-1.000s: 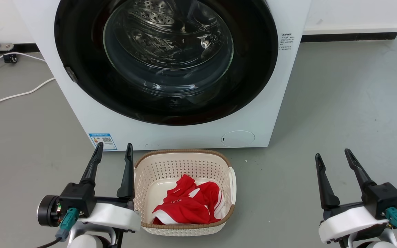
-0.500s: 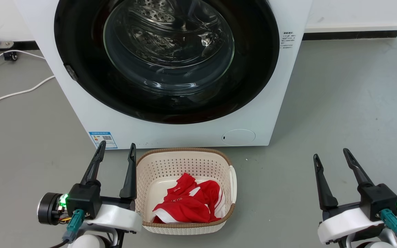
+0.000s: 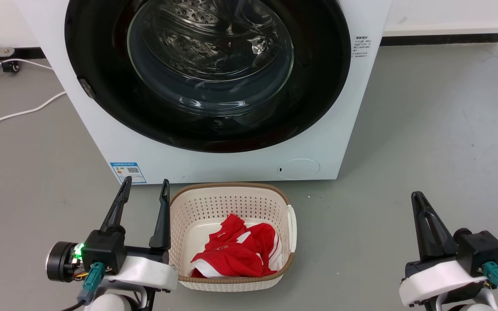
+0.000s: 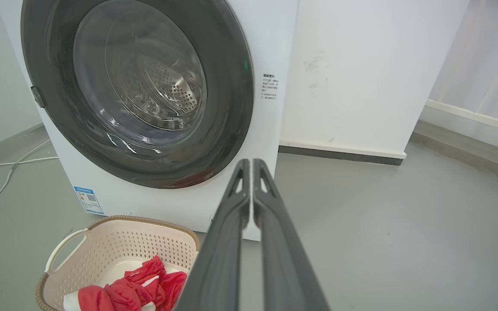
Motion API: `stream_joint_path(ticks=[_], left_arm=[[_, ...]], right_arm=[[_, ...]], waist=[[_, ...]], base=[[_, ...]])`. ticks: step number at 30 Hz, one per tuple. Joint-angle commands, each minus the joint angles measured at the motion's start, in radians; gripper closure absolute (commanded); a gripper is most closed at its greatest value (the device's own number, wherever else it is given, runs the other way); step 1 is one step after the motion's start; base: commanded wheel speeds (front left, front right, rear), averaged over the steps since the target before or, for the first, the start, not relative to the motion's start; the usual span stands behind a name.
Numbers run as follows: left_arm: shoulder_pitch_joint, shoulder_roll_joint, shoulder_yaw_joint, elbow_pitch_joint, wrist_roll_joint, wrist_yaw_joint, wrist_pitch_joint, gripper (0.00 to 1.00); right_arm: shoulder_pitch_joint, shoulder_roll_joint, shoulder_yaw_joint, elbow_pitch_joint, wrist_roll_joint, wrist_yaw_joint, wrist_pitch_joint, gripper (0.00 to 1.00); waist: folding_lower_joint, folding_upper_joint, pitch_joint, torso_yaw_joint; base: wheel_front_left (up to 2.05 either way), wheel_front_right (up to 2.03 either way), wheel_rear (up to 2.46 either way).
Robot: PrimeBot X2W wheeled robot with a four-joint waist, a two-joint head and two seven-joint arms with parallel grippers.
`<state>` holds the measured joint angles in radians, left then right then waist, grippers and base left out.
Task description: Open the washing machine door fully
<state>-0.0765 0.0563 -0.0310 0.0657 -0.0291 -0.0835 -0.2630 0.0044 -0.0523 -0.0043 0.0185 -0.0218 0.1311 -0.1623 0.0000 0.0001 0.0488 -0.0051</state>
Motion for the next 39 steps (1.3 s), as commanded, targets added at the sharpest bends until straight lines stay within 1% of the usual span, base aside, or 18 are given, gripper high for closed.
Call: stream_joint_path(ticks=[1, 5, 8, 11, 13, 15, 16, 17, 18, 21, 24, 27, 29, 32, 33, 34, 39], left_arm=[[-0.009, 0.001, 0.000, -0.005, 0.001, 0.002, -0.002, 0.00], [-0.009, 0.000, 0.002, -0.007, 0.000, 0.002, -0.002, 0.00], [-0.009, 0.000, 0.002, -0.009, -0.001, 0.003, -0.002, 0.00], [-0.011, -0.001, 0.005, -0.012, -0.004, 0.004, -0.002, 0.00], [-0.014, -0.001, 0.007, -0.014, -0.007, 0.004, -0.002, 0.00], [-0.019, -0.001, 0.007, -0.016, -0.008, 0.003, -0.002, 0.00], [-0.022, -0.001, 0.007, -0.017, -0.009, 0.003, -0.002, 0.00], [-0.022, -0.001, 0.007, -0.017, -0.009, 0.003, -0.002, 0.00], [-0.028, -0.002, 0.005, -0.020, -0.009, 0.001, -0.002, 0.00], [-0.037, -0.002, 0.003, -0.027, -0.010, -0.001, -0.002, 0.00], [-0.051, -0.003, 0.004, -0.034, -0.011, -0.001, -0.002, 0.00], [-0.067, -0.003, 0.004, -0.046, -0.013, -0.002, -0.002, 0.00], [-0.077, -0.003, 0.004, -0.054, -0.015, -0.004, -0.002, 0.00], [-0.100, -0.004, 0.001, -0.066, -0.018, -0.006, -0.002, 0.00], [-0.100, -0.004, 0.001, -0.066, -0.018, -0.006, -0.002, 0.00], [-0.106, -0.004, -0.001, -0.070, -0.017, -0.007, -0.002, 0.00], [-0.143, -0.005, -0.009, -0.087, -0.023, -0.011, -0.002, 0.00]], right_arm=[[-0.002, 0.004, 0.005, 0.003, 0.024, -0.001, -0.006, 1.00], [-0.007, 0.004, 0.005, 0.007, 0.056, -0.001, -0.020, 1.00], [-0.012, 0.004, -0.007, 0.017, 0.164, -0.001, -0.039, 1.00], [-0.029, 0.004, -0.021, 0.062, 0.428, -0.001, -0.060, 1.00], [-0.052, 0.004, -0.028, 0.103, 0.576, -0.001, -0.073, 1.00], [-0.076, 0.004, -0.018, 0.147, 0.767, -0.001, -0.084, 1.00], [-0.092, 0.004, -0.012, 0.164, 0.840, -0.001, -0.087, 1.00], [-0.092, 0.004, -0.012, 0.164, 0.840, -0.001, -0.087, 1.00], [-0.124, 0.004, 0.002, 0.188, 1.030, -0.001, -0.094, 1.00], [-0.170, 0.003, 0.016, 0.204, 1.312, 0.000, -0.095, 1.00], [-0.218, 0.003, 0.005, 0.208, 1.541, 0.000, -0.072, 1.00], [-0.282, 0.002, -0.042, 0.233, 1.699, 0.000, -0.022, 1.00], [-0.332, -0.002, -0.077, 0.257, 1.771, 0.000, 0.017, 1.00], [-0.417, -0.031, -0.119, 0.305, 1.854, 0.000, 0.073, 1.00], [-0.417, -0.031, -0.119, 0.305, 1.854, 0.000, 0.073, 1.00], [-0.449, -0.039, -0.129, 0.325, 1.875, 0.000, 0.088, 1.00], [-0.602, -0.117, -0.130, 0.424, 1.918, 0.000, 0.157, 1.00]], waist=[[0.0000, -0.0001, 0.002, -0.001], [0.0000, -0.0001, 0.005, -0.003], [0.0000, -0.0001, 0.008, -0.004], [0.0000, -0.0001, 0.014, -0.007], [0.0000, -0.0001, 0.021, -0.009], [0.0000, -0.0001, 0.027, -0.009], [0.0000, -0.0001, 0.031, -0.010], [0.0000, -0.0001, 0.031, -0.010], [0.0000, -0.0001, 0.041, -0.007], [0.0000, -0.0001, 0.060, -0.004], [0.0000, -0.0001, 0.082, -0.002], [0.0000, -0.0001, 0.111, 0.001], [0.0000, -0.0001, 0.130, 0.003], [0.0000, -0.0001, 0.163, 0.010], [0.0000, -0.0001, 0.163, 0.010], [0.0000, -0.0001, 0.175, 0.013], [0.0000, -0.0001, 0.234, 0.032]], base=[[0.00, 0.00, 0.00], [0.00, 0.00, 0.00], [0.00, 0.00, 0.00], [0.00, 0.00, 0.00], [0.00, 0.00, 0.00], [0.00, 0.00, 0.00], [0.00, 0.00, 0.00], [0.00, 0.00, 0.00], [0.00, 0.00, 0.00], [0.00, 0.00, 0.00], [0.00, 0.00, 0.00], [0.00, 0.00, 0.00], [0.00, 0.00, 0.00], [0.00, 0.00, 0.00], [0.00, 0.00, 0.00], [0.00, 0.00, 0.00], [0.00, 0.00, 0.00]])
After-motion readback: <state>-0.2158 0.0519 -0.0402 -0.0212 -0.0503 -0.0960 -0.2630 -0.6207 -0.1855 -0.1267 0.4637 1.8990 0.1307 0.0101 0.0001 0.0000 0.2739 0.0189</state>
